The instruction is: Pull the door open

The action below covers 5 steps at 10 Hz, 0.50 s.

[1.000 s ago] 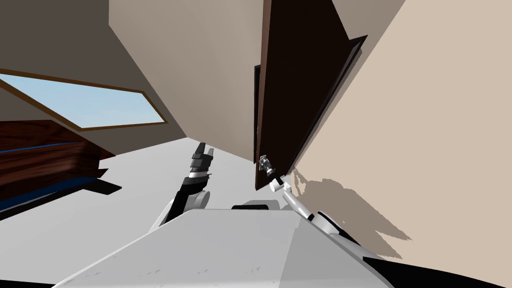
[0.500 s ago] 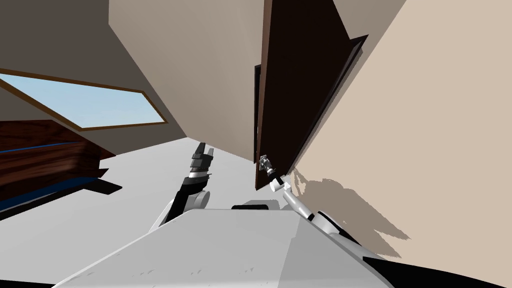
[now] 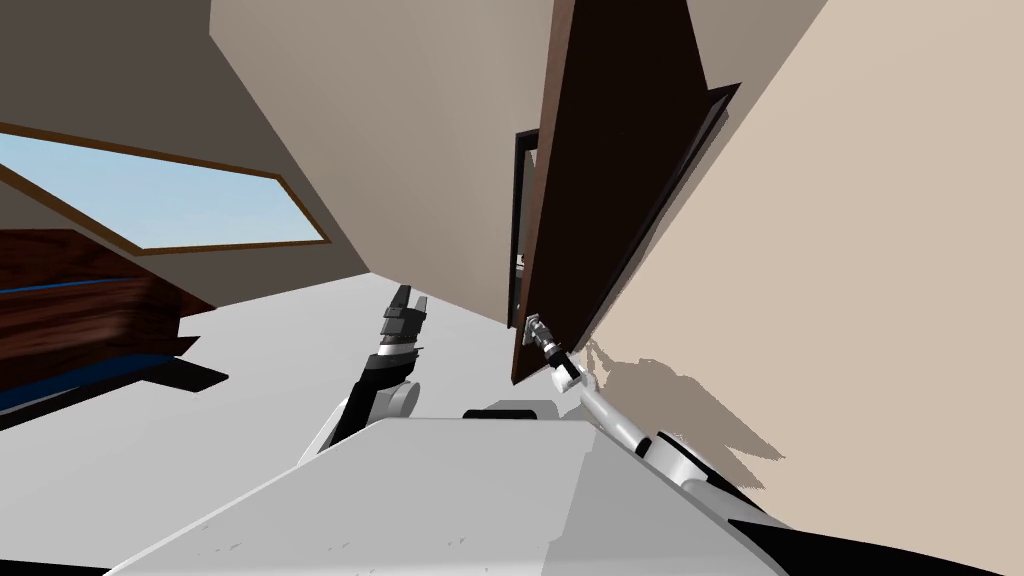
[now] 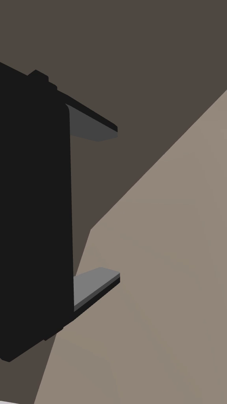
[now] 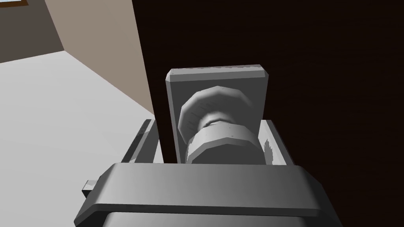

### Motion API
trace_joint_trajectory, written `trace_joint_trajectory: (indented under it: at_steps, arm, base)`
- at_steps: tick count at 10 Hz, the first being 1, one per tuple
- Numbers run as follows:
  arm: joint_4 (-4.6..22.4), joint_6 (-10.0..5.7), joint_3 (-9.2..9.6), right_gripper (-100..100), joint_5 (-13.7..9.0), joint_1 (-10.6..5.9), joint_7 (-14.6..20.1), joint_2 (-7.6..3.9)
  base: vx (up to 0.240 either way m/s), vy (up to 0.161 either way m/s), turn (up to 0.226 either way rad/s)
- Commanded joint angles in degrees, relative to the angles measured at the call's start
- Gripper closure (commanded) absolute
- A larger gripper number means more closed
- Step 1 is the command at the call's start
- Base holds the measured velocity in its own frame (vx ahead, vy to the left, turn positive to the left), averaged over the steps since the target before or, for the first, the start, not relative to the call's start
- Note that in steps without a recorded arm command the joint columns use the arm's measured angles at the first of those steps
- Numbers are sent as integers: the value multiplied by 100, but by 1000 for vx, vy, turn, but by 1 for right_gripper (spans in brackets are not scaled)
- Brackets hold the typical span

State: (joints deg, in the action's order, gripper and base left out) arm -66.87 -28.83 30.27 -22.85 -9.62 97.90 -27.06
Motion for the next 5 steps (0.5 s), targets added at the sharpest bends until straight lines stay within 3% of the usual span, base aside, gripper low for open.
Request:
trace_joint_trajectory:
  at_steps: [1,2,3,4,5]
  arm:
    - [-9,-286,188,100,56,114,163,-182]
    - [-16,-426,293,100,90,215,316,-409]
    - [-16,-549,293,100,90,215,316,-431]
    - [-23,-731,404,100,126,321,475,-700]
    - [-23,-842,404,100,126,321,475,-700]
  base:
    - [22,22,-21]
    - [55,26,-39]
    - [31,22,-47]
    - [33,23,-25]
    - [27,20,-22]
